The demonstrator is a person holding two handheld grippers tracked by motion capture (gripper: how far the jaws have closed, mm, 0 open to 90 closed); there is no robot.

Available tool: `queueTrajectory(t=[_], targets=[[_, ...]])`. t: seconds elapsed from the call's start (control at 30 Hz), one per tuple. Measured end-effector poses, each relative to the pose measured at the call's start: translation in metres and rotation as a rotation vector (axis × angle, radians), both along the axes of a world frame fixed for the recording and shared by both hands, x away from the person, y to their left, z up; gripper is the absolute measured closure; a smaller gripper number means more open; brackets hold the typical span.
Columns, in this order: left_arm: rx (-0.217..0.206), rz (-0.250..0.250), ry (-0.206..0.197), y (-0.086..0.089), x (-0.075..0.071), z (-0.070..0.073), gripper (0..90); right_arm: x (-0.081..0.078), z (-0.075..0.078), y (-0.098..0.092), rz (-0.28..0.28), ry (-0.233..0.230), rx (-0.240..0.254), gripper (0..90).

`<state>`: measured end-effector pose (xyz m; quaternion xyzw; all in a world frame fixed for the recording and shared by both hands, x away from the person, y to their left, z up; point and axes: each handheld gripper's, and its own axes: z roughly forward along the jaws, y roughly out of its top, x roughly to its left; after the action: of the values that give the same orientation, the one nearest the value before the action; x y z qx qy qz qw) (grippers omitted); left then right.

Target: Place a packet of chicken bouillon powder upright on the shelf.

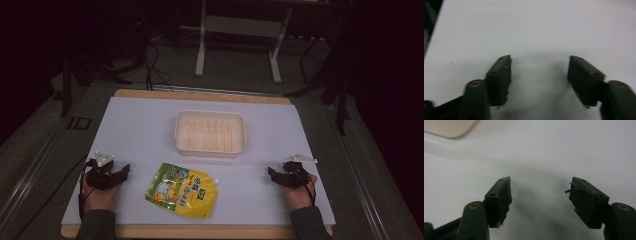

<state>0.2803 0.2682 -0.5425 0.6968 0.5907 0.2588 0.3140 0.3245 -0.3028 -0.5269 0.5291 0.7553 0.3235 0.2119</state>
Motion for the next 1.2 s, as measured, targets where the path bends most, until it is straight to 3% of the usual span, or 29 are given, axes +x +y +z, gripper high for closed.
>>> queueTrajectory(t=[0.2, 0.37, 0.73, 1.2], targets=[[-0.033, -0.028, -0.034, 0.003, -0.003, 0.001, 40.5, -0.009, 0.007, 0.011, 0.071, 0.014, 0.022, 34.4], [-0.024, -0.039, -0.047, 0.002, -0.005, 0.002, 41.0, -0.020, 0.015, 0.025, 0.148, 0.022, 0.049, 34.4], [0.011, -0.049, -0.047, -0.002, -0.005, 0.001, 41.0, -0.038, 0.018, 0.055, 0.274, 0.064, 0.093, 34.2], [0.008, -0.046, -0.050, -0.002, -0.005, 0.001, 40.9, -0.055, 0.020, 0.085, 0.383, 0.094, 0.127, 34.2]])
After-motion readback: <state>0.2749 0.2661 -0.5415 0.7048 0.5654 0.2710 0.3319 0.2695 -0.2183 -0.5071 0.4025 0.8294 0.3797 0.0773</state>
